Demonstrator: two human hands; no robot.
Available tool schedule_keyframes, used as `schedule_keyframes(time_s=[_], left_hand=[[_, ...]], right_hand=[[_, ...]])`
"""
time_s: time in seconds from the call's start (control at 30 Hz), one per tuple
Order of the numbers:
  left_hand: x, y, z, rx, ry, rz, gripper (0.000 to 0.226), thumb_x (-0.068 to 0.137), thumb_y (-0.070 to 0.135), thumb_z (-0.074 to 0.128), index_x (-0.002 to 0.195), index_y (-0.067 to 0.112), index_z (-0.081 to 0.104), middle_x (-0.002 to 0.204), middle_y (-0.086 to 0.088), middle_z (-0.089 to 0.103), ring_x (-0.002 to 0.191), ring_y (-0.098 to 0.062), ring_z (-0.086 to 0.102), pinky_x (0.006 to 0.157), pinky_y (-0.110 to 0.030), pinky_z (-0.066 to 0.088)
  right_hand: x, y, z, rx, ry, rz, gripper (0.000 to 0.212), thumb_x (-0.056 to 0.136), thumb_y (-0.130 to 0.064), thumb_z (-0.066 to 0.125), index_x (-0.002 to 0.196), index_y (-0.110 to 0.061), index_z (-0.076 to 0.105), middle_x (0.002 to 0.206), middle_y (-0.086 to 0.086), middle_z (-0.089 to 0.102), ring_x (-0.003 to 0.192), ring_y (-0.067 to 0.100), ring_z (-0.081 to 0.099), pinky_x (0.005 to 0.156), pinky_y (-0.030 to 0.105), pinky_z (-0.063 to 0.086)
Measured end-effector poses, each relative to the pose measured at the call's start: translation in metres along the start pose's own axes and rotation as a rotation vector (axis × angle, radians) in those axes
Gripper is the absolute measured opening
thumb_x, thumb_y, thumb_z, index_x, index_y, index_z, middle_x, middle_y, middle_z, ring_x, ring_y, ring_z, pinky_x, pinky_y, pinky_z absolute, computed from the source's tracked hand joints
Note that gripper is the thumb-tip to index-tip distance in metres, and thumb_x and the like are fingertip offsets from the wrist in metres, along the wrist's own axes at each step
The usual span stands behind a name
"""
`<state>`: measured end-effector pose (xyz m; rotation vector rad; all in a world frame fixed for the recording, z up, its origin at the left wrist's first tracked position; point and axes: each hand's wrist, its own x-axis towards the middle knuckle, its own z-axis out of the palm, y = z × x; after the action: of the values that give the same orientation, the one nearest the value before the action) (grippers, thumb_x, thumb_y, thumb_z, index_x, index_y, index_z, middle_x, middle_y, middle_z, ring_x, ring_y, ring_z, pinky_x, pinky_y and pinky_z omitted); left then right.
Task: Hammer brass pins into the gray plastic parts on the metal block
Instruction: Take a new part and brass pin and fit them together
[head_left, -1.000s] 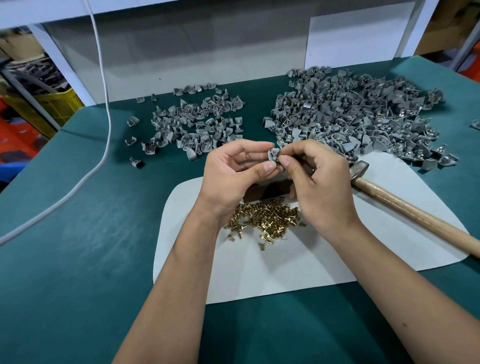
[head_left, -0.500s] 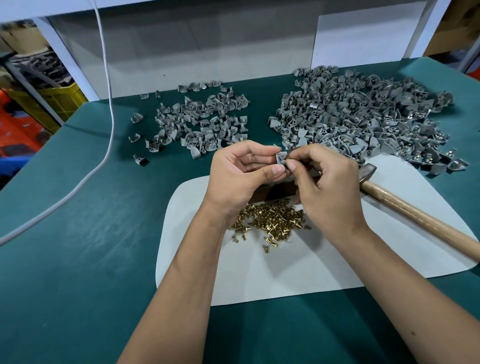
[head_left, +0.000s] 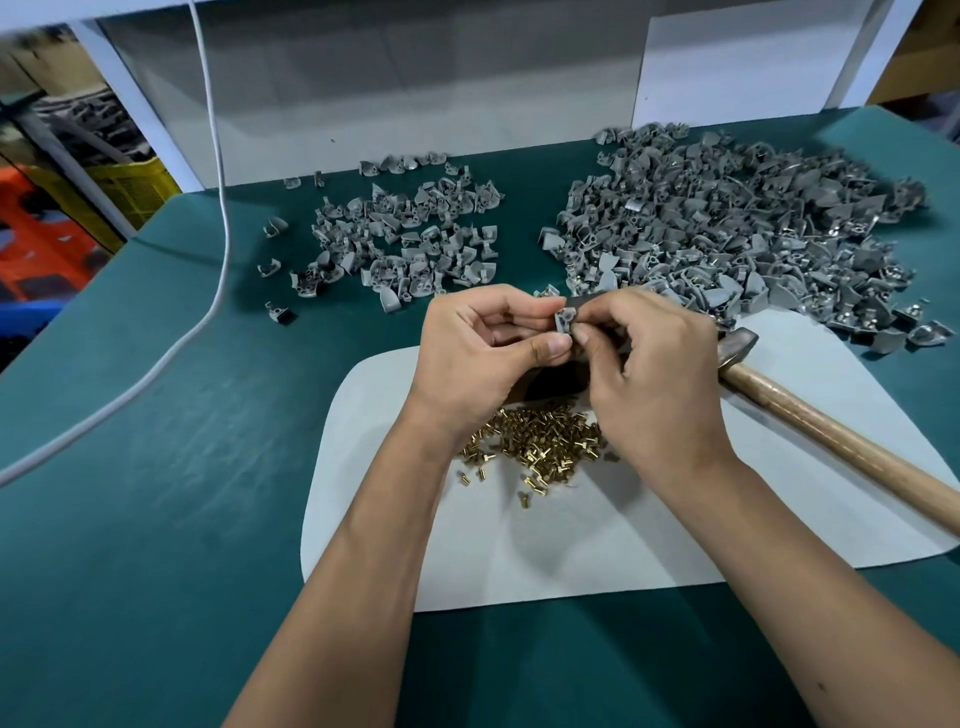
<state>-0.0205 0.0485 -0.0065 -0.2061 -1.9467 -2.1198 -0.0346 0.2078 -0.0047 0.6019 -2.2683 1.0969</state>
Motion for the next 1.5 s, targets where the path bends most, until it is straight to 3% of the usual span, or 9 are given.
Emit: schedule_keyframes(time_s=[0.27,0.5,0.73,0.9,1.07,1.17,1.27,1.37,1.5], left_hand=[[0.000,0.000,0.001,-0.010,-0.002,0.008,0.031,0.074,-0.019,0.078,0.093,0.005,0.074,0.080,-0.001,0.077,0.078,-0.014,0.073,0.076,-0.029,0.063],[-0.001,-0.001,-0.009,-0.112,-0.001,-0.032,0.030,0.076,-0.011,0.079,0.094,0.012,0.079,0.087,-0.010,0.078,0.084,-0.021,0.074,0.079,-0.032,0.063],[0.000,0.000,-0.011,-0.165,-0.039,-0.075,0.026,0.079,-0.009,0.078,0.100,0.007,0.078,0.093,-0.015,0.078,0.088,-0.024,0.076,0.078,-0.028,0.062],[-0.002,0.003,-0.009,-0.151,-0.010,-0.106,0.026,0.080,0.011,0.079,0.104,0.002,0.076,0.093,-0.016,0.077,0.083,-0.026,0.076,0.076,-0.028,0.062],[-0.002,0.005,-0.003,0.034,0.007,0.022,0.040,0.075,-0.003,0.085,0.112,0.007,0.074,0.102,-0.011,0.078,0.090,-0.017,0.073,0.088,-0.031,0.059],[-0.002,0.003,0.002,0.070,0.045,0.052,0.038,0.072,-0.009,0.085,0.104,0.009,0.075,0.092,-0.003,0.078,0.085,-0.016,0.074,0.084,-0.027,0.059],[-0.002,0.002,0.006,0.088,0.104,0.063,0.029,0.075,-0.008,0.084,0.098,0.007,0.076,0.093,-0.012,0.079,0.088,-0.027,0.077,0.084,-0.039,0.062],[-0.004,0.001,0.009,0.068,0.095,0.021,0.022,0.079,-0.006,0.081,0.100,0.001,0.076,0.093,-0.018,0.078,0.090,-0.036,0.076,0.086,-0.050,0.062],[-0.003,0.000,0.012,0.106,0.124,0.000,0.025,0.079,-0.006,0.081,0.103,-0.003,0.076,0.097,-0.018,0.078,0.095,-0.037,0.075,0.093,-0.056,0.058]], right_hand=[[-0.001,-0.002,0.003,0.009,0.009,0.015,0.006,0.088,0.001,0.069,0.091,-0.003,0.074,0.088,0.008,0.071,0.079,0.018,0.062,0.074,0.021,0.046],[0.003,0.000,-0.002,0.061,-0.047,-0.083,0.010,0.094,-0.001,0.067,0.099,-0.003,0.075,0.094,0.004,0.070,0.086,0.011,0.061,0.081,0.011,0.044],[0.004,0.005,-0.006,0.003,0.030,-0.223,0.008,0.094,-0.004,0.071,0.099,-0.003,0.077,0.094,0.007,0.072,0.084,0.014,0.063,0.081,0.021,0.052],[0.003,0.005,-0.004,0.005,0.040,-0.222,0.008,0.096,-0.003,0.068,0.098,-0.002,0.075,0.094,0.007,0.069,0.085,0.017,0.062,0.079,0.025,0.051],[0.004,0.000,-0.004,0.041,0.032,-0.171,0.008,0.097,-0.002,0.063,0.096,0.001,0.070,0.093,0.009,0.067,0.085,0.015,0.058,0.078,0.019,0.047],[0.003,-0.002,-0.003,0.040,0.025,-0.100,0.005,0.094,0.000,0.065,0.094,0.001,0.069,0.091,0.007,0.066,0.083,0.012,0.055,0.077,0.013,0.042],[0.004,-0.003,-0.002,0.044,0.056,-0.035,0.006,0.094,-0.003,0.066,0.095,-0.001,0.072,0.089,0.004,0.068,0.081,0.012,0.057,0.075,0.012,0.042],[0.005,-0.003,-0.002,0.063,0.063,0.022,0.006,0.093,-0.004,0.068,0.096,-0.002,0.074,0.090,0.003,0.070,0.083,0.015,0.062,0.077,0.021,0.049],[0.004,-0.004,0.000,0.054,0.029,0.009,0.005,0.091,0.000,0.068,0.093,-0.002,0.073,0.091,0.006,0.070,0.084,0.017,0.062,0.078,0.019,0.047]])
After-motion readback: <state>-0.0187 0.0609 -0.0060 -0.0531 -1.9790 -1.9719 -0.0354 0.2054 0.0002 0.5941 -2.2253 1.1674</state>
